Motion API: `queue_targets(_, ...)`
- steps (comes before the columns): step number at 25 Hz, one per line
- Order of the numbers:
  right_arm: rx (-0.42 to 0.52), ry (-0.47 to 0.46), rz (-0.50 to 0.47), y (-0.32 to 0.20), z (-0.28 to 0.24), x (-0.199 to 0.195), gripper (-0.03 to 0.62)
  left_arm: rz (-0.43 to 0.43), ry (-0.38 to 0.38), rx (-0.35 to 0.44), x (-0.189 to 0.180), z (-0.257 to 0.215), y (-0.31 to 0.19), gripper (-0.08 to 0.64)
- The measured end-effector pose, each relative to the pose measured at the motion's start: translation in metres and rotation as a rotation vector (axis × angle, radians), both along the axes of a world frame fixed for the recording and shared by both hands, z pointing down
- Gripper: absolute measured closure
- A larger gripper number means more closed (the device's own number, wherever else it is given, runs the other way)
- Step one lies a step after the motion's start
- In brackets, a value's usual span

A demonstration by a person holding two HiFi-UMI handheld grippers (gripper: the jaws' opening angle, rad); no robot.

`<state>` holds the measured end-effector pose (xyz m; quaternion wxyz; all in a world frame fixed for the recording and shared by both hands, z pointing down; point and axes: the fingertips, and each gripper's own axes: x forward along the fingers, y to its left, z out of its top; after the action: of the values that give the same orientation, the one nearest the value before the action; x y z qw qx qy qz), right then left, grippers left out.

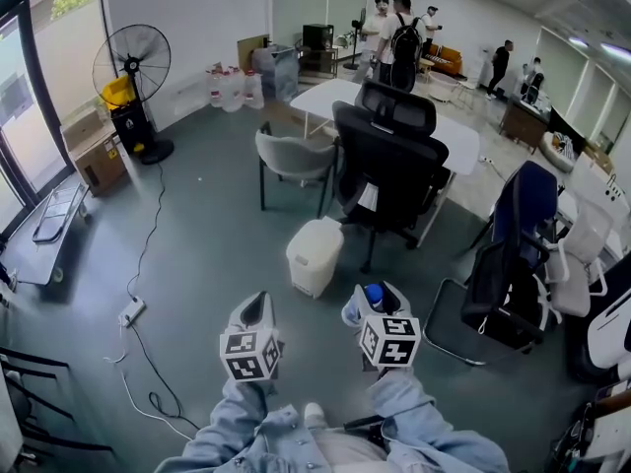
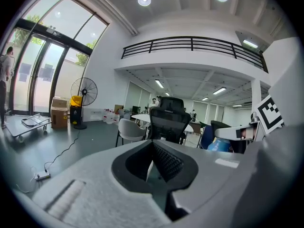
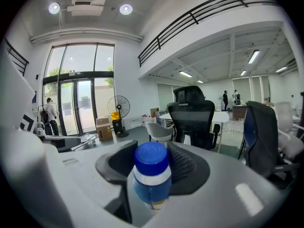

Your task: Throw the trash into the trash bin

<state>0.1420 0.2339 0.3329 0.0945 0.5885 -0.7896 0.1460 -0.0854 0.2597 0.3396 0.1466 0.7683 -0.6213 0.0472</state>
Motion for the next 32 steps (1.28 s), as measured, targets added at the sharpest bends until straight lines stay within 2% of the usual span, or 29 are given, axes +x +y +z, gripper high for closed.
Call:
queue_targets(9,-0.037,-0.045,0.014,-0.051,0.017,0.023,0.393,0.001,-0.041,-0.010,0.012,0.008,-0.048,0.551)
queue_targets(16,-0.079,-0.061,0.040,-0.084,0.040,0.031,0.393,0.007,-0.037,-0.015,0.013,0.019,-0.094,0.551)
queue_targets(32,-0.093,-0.029,0.107,-0.266,0.028,0.011,0.393,0.073,-0.002,0.003,-0.013,0.010,-0.304,0.551)
